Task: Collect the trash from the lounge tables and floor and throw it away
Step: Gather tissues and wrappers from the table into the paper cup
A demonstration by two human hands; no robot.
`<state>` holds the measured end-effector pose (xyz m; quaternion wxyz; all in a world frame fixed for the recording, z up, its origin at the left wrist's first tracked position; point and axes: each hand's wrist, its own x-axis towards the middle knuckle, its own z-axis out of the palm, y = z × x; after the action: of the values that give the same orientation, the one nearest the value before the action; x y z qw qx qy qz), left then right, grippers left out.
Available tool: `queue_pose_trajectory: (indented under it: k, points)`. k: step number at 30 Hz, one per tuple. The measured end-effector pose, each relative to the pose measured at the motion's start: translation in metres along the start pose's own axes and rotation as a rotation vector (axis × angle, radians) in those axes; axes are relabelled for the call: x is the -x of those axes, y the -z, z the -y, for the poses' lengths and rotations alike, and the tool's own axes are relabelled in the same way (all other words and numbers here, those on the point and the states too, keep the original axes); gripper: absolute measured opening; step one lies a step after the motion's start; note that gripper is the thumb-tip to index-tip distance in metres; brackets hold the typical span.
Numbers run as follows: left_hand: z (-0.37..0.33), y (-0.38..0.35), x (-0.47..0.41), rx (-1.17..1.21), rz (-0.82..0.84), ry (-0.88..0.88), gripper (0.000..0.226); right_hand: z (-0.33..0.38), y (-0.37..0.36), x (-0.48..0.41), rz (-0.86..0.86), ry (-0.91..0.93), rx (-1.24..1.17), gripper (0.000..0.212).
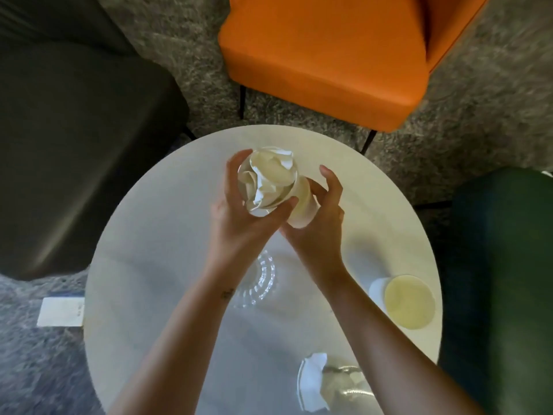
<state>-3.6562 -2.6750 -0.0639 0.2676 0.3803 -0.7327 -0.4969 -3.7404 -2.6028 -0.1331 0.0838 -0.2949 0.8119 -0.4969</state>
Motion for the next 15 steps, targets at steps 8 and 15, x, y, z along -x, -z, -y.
queue_pose_trajectory:
  k: [8, 15]
  points:
    - [-0.014, -0.037, 0.026, -0.076, 0.063, 0.042, 0.074, -0.007, 0.045, -0.002, 0.201, -0.019, -0.284, 0.094]
    - [-0.029, -0.067, 0.045, -0.148, -0.016, 0.064, 0.073, -0.021, 0.132, 0.0, 0.43, 0.147, -0.119, 0.103]
